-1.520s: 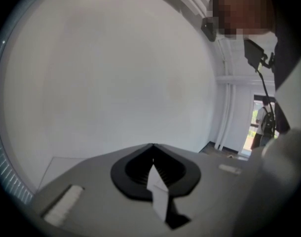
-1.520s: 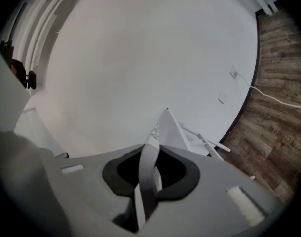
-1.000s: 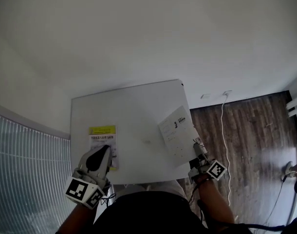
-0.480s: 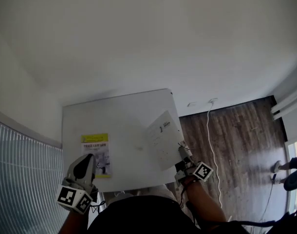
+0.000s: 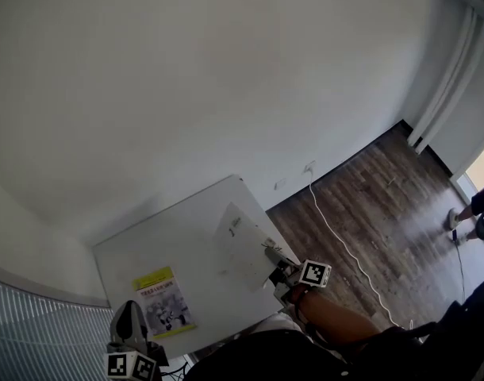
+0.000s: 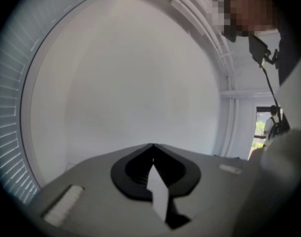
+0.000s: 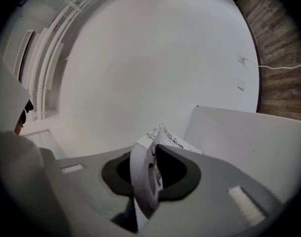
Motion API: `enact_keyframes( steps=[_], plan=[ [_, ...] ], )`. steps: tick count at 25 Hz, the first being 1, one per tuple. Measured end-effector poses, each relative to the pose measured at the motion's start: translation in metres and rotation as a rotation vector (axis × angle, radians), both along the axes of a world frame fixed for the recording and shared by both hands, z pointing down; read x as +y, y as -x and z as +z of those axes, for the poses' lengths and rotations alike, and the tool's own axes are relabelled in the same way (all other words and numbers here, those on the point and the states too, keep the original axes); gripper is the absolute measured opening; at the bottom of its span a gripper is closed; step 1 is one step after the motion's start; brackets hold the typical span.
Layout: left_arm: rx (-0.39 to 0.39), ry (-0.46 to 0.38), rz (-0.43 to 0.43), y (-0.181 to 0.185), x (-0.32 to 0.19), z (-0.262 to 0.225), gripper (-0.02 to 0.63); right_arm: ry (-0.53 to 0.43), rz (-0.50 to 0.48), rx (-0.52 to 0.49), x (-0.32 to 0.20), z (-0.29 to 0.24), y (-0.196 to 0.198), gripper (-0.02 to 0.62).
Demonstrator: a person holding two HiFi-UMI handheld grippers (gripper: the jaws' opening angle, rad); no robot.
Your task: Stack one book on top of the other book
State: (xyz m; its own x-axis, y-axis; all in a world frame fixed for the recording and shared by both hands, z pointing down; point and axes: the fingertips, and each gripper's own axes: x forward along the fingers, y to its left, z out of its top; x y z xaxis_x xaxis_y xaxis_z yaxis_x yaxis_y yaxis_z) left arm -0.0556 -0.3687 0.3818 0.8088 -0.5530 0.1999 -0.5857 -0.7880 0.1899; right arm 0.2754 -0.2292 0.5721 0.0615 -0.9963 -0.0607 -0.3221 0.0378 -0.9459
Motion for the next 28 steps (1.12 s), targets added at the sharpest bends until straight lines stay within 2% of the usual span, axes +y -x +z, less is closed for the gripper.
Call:
enact_keyframes(
  steps=[4, 7, 10, 15, 23, 28],
  plan=[
    [-0.005, -0.002, -0.014, 0.015, -0.003, -0.001, 0.006, -0.026, -0.020, -0.022, -0.013, -0.009, 0.013, 0.061],
    [-0.006, -0.014, 0.003, 0.023, -0.004, 0.001, 0.006, -0.006, -0.016, -0.063, -0.010, -0.012, 0.025, 0.061],
    [0.012, -0.042, 0.018, 0.028, -0.005, 0.003, 0.006, 0.006, 0.005, -0.034, -0.002, -0.016, 0.026, 0.063],
    [0.013, -0.055, -0.058, 0.057, -0.010, -0.018, 0.006, -0.018, -0.081, -0.016, -0.034, -0.033, 0.046, 0.063],
    [0.017, -0.028, -0.148, 0.106, -0.014, -0.020, 0.006, -0.038, -0.152, -0.033, -0.065, -0.047, 0.083, 0.063],
    [0.068, -0.028, -0.206, 0.138, -0.005, -0.016, 0.006, -0.051, -0.208, -0.018, -0.074, -0.048, 0.109, 0.063]
  ],
)
